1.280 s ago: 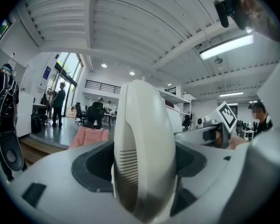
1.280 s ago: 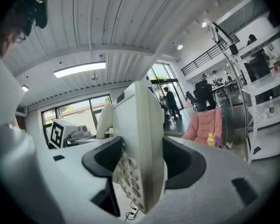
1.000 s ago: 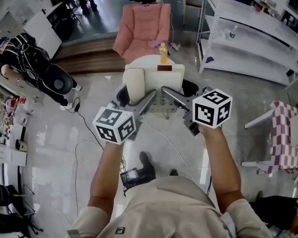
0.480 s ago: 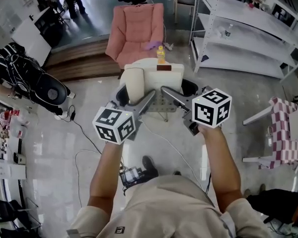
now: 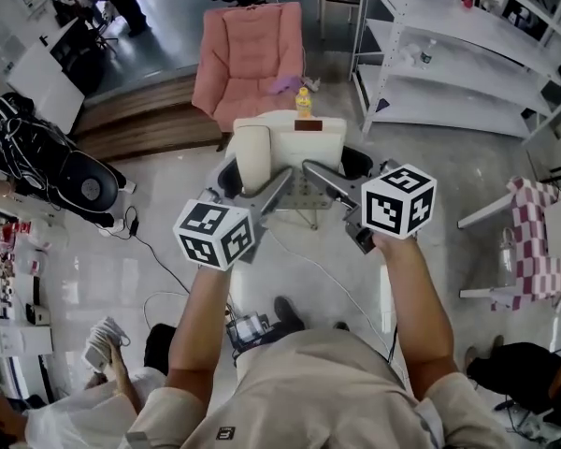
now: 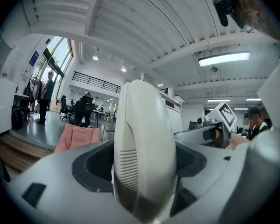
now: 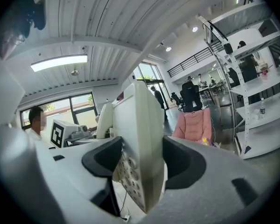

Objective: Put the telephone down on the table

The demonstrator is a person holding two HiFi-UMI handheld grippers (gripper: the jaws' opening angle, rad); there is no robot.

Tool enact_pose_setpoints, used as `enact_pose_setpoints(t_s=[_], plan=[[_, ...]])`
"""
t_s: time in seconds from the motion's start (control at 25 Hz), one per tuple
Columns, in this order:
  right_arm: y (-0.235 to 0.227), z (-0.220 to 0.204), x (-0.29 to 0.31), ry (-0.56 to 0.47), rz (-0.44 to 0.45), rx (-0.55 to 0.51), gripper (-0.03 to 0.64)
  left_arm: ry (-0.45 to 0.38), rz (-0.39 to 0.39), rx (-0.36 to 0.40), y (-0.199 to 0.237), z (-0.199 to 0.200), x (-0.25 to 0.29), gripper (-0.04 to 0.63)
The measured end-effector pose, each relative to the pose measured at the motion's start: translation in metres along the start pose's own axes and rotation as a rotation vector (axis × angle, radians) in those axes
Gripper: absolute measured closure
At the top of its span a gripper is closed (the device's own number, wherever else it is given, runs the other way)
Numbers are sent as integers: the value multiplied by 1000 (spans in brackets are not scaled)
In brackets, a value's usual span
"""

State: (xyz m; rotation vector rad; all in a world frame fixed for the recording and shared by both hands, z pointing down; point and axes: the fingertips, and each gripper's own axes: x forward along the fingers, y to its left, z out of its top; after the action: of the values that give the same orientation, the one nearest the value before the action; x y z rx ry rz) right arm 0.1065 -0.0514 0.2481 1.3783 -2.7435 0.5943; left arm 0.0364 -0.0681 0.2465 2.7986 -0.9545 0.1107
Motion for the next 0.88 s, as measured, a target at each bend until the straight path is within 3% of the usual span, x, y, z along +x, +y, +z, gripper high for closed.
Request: enact_pose_setpoints(t_s=[0.88], plan=[[20,24,107,25,-29,-40,356,-47,-23,-22,109,22,-13,236]])
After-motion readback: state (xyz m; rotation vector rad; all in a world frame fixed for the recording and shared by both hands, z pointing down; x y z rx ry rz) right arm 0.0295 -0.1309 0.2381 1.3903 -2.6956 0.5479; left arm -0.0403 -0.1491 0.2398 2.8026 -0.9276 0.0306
